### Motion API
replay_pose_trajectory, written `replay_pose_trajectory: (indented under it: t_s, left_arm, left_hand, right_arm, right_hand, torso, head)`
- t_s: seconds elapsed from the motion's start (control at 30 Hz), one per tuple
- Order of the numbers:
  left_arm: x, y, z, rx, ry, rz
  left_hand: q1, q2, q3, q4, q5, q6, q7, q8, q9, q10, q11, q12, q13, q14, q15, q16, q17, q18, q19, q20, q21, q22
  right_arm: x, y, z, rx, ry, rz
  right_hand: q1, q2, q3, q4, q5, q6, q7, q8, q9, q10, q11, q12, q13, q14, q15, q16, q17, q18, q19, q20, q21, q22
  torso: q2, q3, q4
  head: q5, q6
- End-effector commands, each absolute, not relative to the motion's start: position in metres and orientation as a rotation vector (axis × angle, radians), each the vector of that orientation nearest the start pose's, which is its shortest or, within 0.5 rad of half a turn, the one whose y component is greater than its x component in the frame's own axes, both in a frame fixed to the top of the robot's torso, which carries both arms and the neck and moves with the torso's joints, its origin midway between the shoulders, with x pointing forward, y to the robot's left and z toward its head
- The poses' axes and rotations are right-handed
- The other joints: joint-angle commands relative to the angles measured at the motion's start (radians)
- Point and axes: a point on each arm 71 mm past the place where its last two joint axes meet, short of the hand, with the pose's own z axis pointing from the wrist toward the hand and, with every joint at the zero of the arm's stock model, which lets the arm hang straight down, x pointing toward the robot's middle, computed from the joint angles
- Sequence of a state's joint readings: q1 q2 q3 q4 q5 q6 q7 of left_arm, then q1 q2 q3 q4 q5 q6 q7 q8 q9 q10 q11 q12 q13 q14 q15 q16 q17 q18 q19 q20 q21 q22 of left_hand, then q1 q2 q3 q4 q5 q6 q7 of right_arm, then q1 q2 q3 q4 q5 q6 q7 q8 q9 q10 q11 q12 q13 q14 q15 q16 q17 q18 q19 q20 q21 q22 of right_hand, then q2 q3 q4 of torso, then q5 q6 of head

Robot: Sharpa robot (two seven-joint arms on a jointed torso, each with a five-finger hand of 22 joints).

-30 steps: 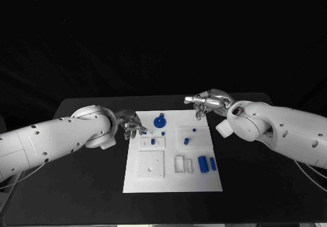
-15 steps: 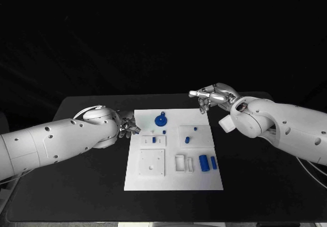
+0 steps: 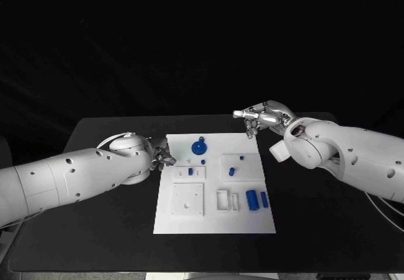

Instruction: Assemble the parts on the task board

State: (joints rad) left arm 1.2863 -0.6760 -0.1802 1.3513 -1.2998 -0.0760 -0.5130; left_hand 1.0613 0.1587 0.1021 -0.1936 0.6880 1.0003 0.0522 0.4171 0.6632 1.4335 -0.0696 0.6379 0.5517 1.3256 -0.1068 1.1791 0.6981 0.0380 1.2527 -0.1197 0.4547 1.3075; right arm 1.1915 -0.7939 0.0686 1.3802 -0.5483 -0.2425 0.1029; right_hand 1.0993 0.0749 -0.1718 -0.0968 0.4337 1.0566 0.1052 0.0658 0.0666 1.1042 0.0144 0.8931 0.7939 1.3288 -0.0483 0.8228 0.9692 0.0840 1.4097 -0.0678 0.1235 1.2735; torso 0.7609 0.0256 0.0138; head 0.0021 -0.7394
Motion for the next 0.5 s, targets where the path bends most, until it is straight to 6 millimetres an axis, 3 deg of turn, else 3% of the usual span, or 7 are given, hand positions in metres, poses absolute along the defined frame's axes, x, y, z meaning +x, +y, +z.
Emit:
replay_pose_trajectory:
  t_s: [0.03,0.5]
  left_arm:
    - [0.5140,0.1901,-0.2283,-0.045,2.066,-0.225]
    - [0.5092,0.1814,-0.2381,-0.052,2.142,-0.260]
  left_hand:
    - [0.004,-0.007,0.096,-0.090,0.005,0.058,-0.051,-0.007,0.002,0.008,0.002,-0.005,0.002,0.006,0.002,-0.006,0.001,-0.001,0.009,-0.001,0.001,0.019]
    - [-0.003,-0.014,0.119,-0.089,0.002,0.058,-0.051,-0.007,0.008,0.012,0.001,-0.008,0.010,0.011,0.002,-0.006,0.016,-0.002,0.010,-0.002,0.003,0.020]
  right_arm:
    - [0.5238,-0.2192,-0.1627,0.672,1.643,1.212]
    - [0.5246,-0.2182,-0.1634,0.674,1.648,1.211]
  right_hand:
    - [0.000,0.011,-0.002,-0.004,0.004,0.005,-0.004,-0.003,0.000,-0.001,-0.005,0.004,-0.001,-0.002,-0.001,0.006,-0.001,0.004,0.008,0.001,-0.007,0.001]
    - [0.000,0.013,0.003,-0.009,0.003,0.006,-0.004,-0.003,0.000,-0.001,-0.005,0.005,-0.001,-0.001,-0.002,0.007,-0.002,0.004,0.009,0.001,-0.010,0.004]
  torso:
    - [0.000,0.0009,-0.0010]
    - [0.000,0.0007,0.0003]
  head:
    - [-0.002,-0.002]
    - [-0.008,-0.007]
